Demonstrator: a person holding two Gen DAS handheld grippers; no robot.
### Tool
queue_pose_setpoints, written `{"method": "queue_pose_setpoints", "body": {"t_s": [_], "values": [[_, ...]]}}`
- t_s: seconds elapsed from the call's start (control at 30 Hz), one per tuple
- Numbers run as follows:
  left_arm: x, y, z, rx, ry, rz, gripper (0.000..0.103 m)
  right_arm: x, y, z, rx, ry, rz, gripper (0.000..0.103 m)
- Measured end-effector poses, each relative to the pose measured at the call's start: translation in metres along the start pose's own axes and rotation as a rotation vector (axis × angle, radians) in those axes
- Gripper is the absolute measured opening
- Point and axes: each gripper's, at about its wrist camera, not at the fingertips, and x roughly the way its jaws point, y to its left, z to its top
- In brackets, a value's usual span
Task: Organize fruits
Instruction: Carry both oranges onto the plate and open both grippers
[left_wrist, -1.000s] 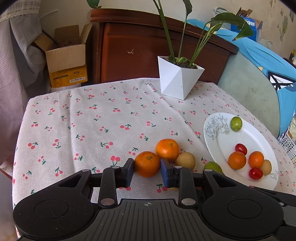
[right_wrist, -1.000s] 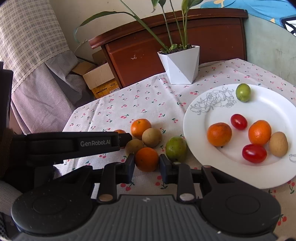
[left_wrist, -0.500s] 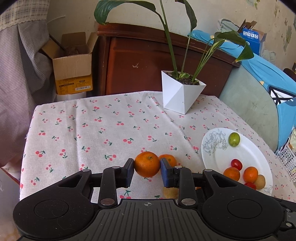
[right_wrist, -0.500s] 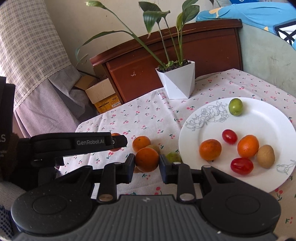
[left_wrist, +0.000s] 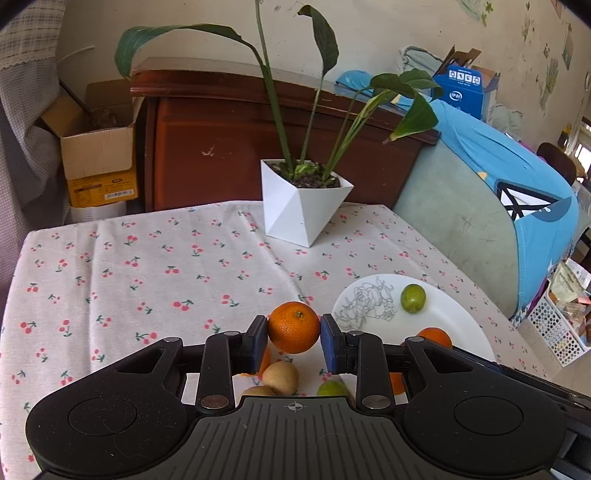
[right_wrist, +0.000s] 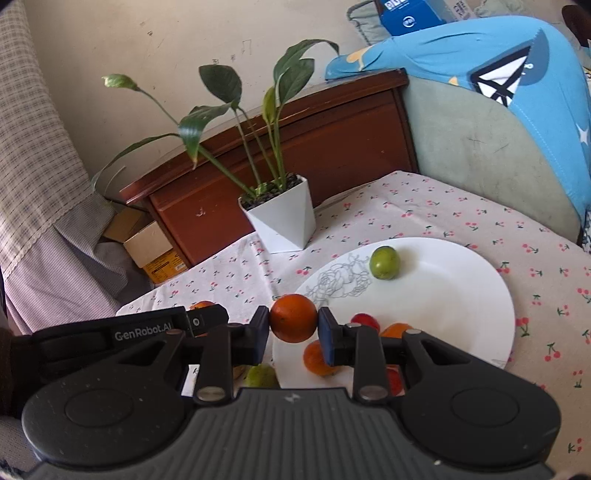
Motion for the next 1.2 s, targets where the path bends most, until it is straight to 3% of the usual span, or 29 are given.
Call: {"method": "queue_pose_setpoints", "body": {"t_s": [0.4,0.97,1.1,1.2], "values": [[0.022,-0.033,-0.001,0.029,0.023,-0.064,0.028,-0.008,-0.048,0.009,0.158,-0.052,-0.151,0.028],[0.049,-0.049,-0.009,0.033,0.058,-0.102,0.028,-0.001,-0.069,0.005,0.269,-0.026,-0.183,0.031],[0.045,-0.052,-0.006,0.034,0.050,-0.118,0.030,-0.002,-0.067,0.005,0.266,-0.031,-0.182,0.031],[0.039,-0.053,-0.002,0.036,0.030,-0.113,0.042,-0.003,-0.066,0.007,0.264,-0.034,-0.175,0.032]]}}
